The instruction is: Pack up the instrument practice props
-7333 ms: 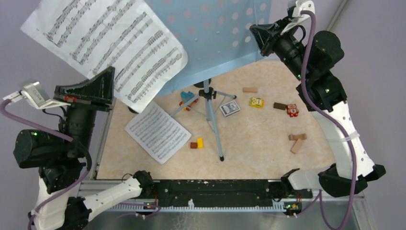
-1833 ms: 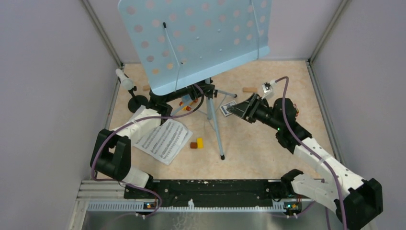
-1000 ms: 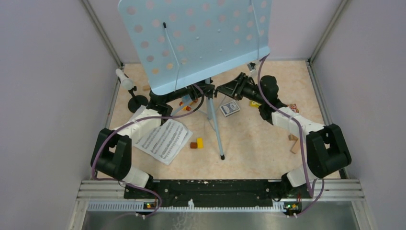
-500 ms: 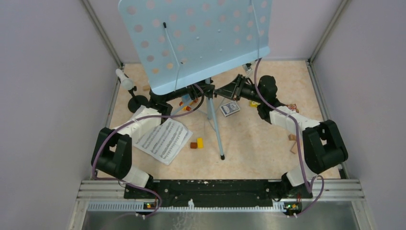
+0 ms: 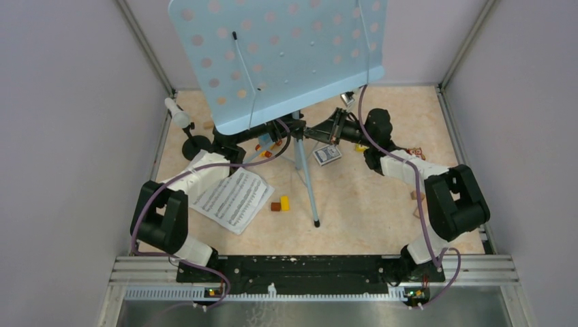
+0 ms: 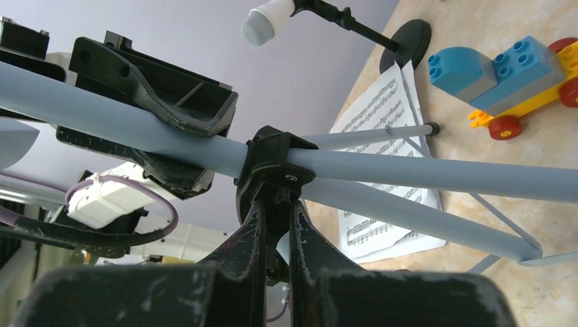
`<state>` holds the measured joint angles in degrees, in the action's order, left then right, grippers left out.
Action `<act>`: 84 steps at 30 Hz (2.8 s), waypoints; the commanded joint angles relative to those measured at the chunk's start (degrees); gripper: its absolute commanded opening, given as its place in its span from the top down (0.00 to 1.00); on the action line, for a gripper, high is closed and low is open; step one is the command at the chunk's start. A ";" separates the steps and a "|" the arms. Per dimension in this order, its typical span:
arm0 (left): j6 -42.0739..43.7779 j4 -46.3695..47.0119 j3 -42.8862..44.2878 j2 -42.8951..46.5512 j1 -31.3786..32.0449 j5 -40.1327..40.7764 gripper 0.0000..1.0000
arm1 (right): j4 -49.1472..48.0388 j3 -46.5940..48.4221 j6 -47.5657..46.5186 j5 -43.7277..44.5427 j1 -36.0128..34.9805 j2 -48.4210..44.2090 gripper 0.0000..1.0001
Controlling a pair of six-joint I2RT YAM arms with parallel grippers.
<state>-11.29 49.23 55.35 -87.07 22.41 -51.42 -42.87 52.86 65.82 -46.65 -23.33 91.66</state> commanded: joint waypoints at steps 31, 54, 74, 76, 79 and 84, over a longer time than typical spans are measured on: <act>1.88 -10.57 1.51 -5.70 0.09 -2.47 1.00 | 31.59 -6.07 -125.46 9.15 -16.82 -22.51 1.00; 0.69 -9.62 1.49 -6.27 0.09 -2.75 1.00 | 10.76 -19.20 -166.16 61.36 -32.82 -24.72 0.75; 0.81 -10.03 1.69 -6.23 0.09 -2.93 1.00 | 39.58 -11.18 -49.87 64.51 -22.52 -38.15 0.20; 1.10 -10.16 1.60 -5.97 0.09 -2.74 1.00 | 44.89 -7.34 -36.40 59.11 -17.80 -35.27 0.20; 1.43 -10.51 1.60 -5.82 0.09 -2.71 1.00 | 42.71 -6.22 -23.07 46.27 -12.32 -33.47 0.23; 1.77 -10.83 1.69 -5.58 0.09 -2.70 1.00 | 31.60 -9.53 -3.77 33.59 -6.77 -31.90 0.26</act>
<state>-12.38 48.25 58.63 -90.15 24.88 -56.07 -4.14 43.90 38.06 0.93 -33.23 58.54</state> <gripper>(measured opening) 0.295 0.753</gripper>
